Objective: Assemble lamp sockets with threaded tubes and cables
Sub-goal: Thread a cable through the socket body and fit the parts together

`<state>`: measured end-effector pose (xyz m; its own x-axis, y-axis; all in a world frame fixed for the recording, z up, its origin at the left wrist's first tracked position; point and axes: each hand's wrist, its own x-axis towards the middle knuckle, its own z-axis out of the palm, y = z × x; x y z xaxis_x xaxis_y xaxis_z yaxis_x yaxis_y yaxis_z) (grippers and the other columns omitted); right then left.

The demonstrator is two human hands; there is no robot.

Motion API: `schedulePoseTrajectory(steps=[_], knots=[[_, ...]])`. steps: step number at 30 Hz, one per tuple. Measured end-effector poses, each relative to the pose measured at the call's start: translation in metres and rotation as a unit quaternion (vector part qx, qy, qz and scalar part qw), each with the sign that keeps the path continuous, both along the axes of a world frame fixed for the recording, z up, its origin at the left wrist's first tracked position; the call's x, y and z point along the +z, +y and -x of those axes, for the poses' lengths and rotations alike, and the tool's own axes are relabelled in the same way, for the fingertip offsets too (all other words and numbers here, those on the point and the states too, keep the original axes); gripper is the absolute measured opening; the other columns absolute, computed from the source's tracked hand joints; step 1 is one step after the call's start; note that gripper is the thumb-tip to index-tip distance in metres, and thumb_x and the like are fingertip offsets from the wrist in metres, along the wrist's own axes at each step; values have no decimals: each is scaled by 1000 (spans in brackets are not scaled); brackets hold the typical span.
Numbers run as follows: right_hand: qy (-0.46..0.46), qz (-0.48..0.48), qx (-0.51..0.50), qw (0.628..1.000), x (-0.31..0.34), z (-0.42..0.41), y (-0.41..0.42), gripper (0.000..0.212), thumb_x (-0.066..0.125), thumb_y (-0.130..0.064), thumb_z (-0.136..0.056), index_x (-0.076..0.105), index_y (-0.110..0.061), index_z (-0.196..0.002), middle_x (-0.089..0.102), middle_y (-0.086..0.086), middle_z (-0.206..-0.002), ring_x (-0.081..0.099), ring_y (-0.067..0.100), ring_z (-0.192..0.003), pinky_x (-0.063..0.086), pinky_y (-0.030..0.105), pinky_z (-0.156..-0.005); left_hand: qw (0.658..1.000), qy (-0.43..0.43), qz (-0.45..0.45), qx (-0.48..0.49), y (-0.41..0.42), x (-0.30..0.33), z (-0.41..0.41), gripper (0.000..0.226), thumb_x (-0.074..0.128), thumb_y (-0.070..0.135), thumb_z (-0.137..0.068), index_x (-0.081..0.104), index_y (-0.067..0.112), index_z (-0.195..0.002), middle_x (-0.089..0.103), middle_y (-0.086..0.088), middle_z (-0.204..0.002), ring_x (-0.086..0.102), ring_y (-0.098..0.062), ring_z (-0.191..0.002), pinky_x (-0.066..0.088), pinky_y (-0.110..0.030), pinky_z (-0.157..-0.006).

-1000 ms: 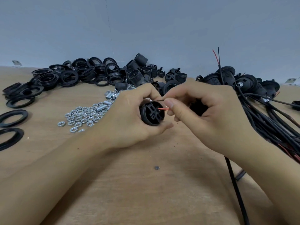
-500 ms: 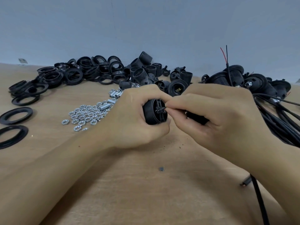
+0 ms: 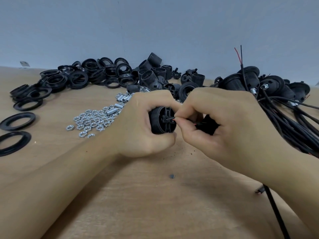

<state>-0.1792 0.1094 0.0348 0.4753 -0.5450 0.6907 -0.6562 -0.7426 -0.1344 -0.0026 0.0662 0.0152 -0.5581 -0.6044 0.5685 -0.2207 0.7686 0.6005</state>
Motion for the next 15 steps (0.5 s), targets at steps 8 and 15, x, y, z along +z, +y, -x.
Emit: schedulePoseTrajectory(steps=[8,15], knots=[[33,57,1,998,-3,-4,-1,9,63,0,-81,64,-7,-75,53,3,-65,49,22,-61,44,39,-51,999,5,-38,11,1,-1,1,30,63,0,-57,69,12,-85,61,-17,-75,57,-35,-67,44,-44,-58],[28,25,-4,999,-4,-2,-1,9,63,-4,-81,63,-7,-72,54,0,-66,49,19,-63,44,38,-56,997,-38,-43,45,3,-3,2,24,65,5,-60,71,10,-82,64,-4,-73,57,-17,-65,42,-27,-59]])
